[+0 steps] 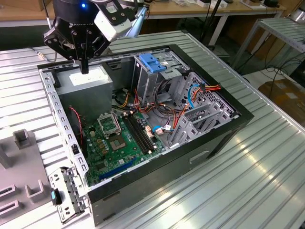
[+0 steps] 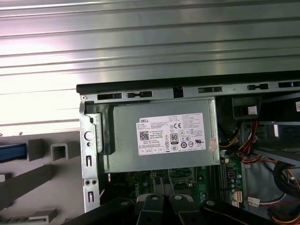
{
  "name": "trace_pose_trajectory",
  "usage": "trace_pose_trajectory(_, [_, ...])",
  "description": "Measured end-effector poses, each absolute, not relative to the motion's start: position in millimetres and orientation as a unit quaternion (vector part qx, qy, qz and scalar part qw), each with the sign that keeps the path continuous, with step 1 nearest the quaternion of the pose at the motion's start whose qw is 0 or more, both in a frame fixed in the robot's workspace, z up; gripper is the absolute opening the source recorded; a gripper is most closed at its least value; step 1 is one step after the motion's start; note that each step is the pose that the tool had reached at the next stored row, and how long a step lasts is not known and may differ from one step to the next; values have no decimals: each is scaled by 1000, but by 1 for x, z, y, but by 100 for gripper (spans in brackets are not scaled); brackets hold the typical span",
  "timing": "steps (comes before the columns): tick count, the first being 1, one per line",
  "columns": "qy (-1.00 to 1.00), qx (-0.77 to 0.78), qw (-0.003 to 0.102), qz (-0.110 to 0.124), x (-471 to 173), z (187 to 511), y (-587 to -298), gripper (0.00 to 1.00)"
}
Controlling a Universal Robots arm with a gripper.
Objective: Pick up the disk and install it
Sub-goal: 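Reach for the disk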
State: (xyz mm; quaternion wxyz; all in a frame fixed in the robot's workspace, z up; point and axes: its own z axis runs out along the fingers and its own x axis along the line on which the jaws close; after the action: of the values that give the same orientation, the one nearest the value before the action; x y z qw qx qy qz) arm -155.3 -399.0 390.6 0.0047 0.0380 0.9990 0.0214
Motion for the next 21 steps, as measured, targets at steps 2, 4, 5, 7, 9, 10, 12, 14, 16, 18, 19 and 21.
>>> trace_pose_trajectory(2, [999, 38, 5, 21, -156, 390, -399, 11])
trace_pose_trajectory(4, [999, 38, 5, 21, -156, 390, -399, 11])
trace_pose_trajectory(5, [999, 38, 5, 21, -157, 390, -399, 11])
trace_pose_trajectory(7, [999, 38, 5, 21, -157, 390, -399, 11])
trace_pose_trajectory(9, [999, 38, 5, 21, -157, 390, -399, 11])
trace_pose_trajectory(10, [999, 38, 4, 21, -158, 390, -399, 11])
trace_pose_trajectory(12, [999, 38, 5, 21, -158, 390, -399, 11])
trace_pose_trajectory(14, [999, 38, 4, 21, -158, 390, -399, 11])
trace_pose_trajectory(16, [999, 38, 4, 21, -159, 390, -399, 11])
trace_pose_trajectory(18, [999, 38, 4, 21, -159, 390, -399, 11])
trace_pose_trajectory(19, [999, 38, 4, 21, -159, 390, -399, 11])
trace_pose_trajectory(21, [999, 38, 4, 21, -160, 390, -399, 11])
